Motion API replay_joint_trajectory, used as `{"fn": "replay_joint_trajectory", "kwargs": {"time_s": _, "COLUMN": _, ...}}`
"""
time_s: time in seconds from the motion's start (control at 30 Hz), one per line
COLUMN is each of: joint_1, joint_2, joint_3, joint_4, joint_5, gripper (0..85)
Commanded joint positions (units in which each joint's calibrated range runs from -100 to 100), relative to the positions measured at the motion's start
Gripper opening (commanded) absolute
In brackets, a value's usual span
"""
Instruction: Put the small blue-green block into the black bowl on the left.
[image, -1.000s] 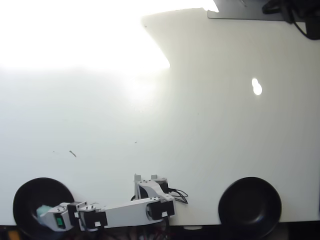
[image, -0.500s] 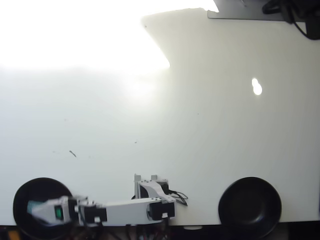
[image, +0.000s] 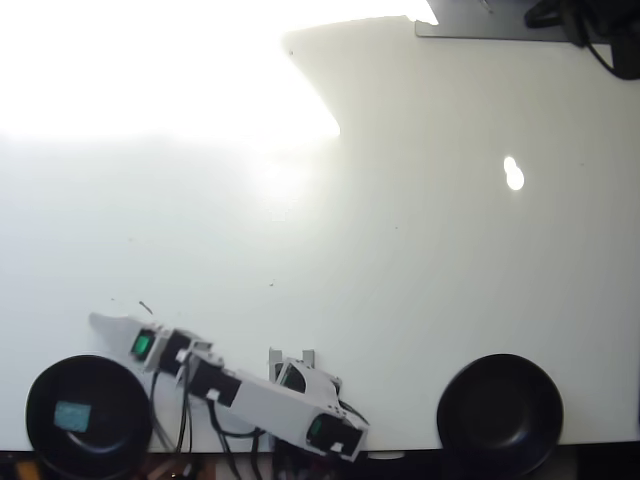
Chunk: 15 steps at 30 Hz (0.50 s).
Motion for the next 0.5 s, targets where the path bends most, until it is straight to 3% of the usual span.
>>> {"fn": "replay_joint_trajectory", "kwargs": {"time_s": 0.0, "joint_1": -2.98, "joint_2": -5.08, "joint_3": -2.24, "joint_4": 1.08, "joint_5": 0.29, "gripper": 45.6}}
{"fn": "replay_joint_trajectory", "kwargs": {"time_s": 0.47, "joint_1": -18.51, "joint_2": -19.65, "joint_3": -23.04, "joint_4": 6.92, "joint_5": 0.20, "gripper": 45.6}}
